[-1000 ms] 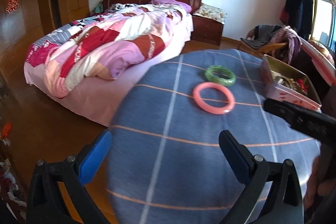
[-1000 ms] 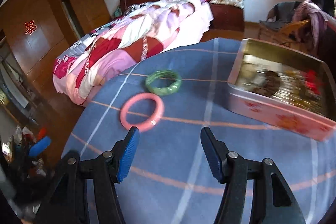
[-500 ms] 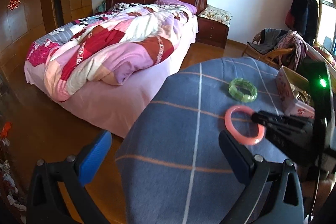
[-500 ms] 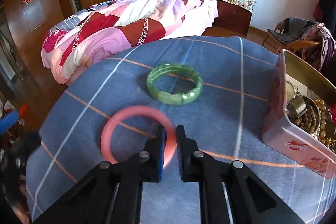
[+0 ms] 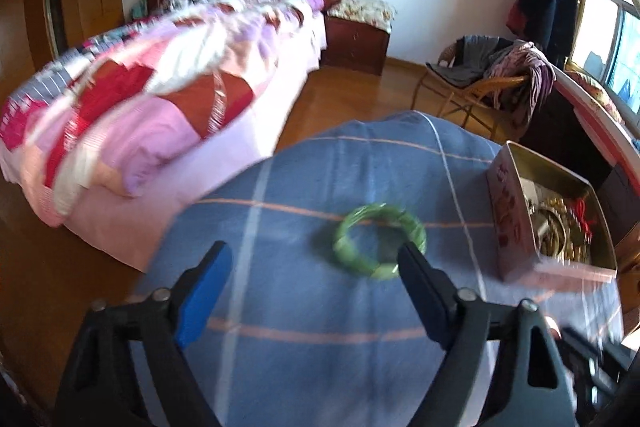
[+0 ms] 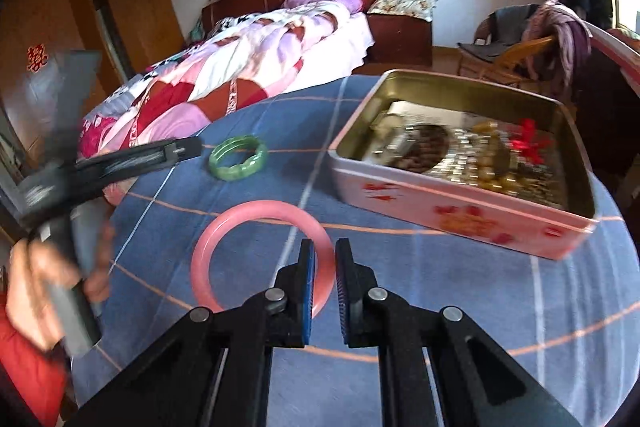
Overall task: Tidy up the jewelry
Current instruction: 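Grasp the green bangle with the left gripper while the right holds the pink bangle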
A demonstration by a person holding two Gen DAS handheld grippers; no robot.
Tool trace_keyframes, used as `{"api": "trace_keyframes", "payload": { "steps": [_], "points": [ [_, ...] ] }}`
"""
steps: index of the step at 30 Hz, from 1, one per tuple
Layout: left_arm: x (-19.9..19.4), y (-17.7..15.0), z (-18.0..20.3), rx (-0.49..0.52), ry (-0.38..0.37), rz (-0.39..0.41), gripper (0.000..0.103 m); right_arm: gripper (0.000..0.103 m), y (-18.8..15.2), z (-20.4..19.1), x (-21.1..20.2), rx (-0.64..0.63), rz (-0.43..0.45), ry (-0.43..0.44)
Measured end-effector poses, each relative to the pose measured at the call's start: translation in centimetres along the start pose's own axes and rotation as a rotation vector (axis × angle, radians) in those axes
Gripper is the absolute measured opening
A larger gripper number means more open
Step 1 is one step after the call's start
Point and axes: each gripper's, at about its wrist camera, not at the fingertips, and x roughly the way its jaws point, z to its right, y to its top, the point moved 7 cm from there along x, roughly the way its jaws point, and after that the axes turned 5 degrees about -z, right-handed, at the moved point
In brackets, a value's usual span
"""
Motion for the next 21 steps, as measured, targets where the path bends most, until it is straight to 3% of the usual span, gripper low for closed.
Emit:
{"api": "trace_keyframes", "payload": {
  "steps": [4, 8, 9, 10, 11, 12, 21],
  "points": [
    [3.2, 0.1, 1.0, -0.026, 0.008, -0.088, 0.061, 0.010, -0.5, 1.3, -0.9, 0.019, 0.002, -0.004],
    [3.9, -0.4, 2.2, 0.026, 0.075, -0.105, 0.056, 0.010, -0.4, 2.1, -1.1, 0.041, 0.004, 0.001],
    [3.8, -0.6, 2.5, 0.043, 0.093, -0.088, 0.048, 0.010, -0.4, 2.2, -1.2, 0.049, 0.007, 0.003],
    [3.7, -0.8, 2.9, 0.048, 0.071, -0.077, 0.027, 0.010, -0.6, 2.4, -1.3, 0.054, 0.010, 0.003],
    [3.6, -0.7, 3.2, 0.052, 0.061, -0.072, 0.015, 0.010, -0.5, 2.4, -1.3, 0.057, 0.011, 0.004],
    [3.4, -1.0, 3.5, 0.070, 0.072, -0.072, 0.009, 0.010, -0.6, 2.5, -1.4, 0.061, 0.012, 0.006],
    [0.0, -3.2, 5.5, 0.120, 0.058, -0.028, 0.008, 0.010, -1.2, 4.2, -4.1, 0.115, 0.045, -0.018]
  ]
}}
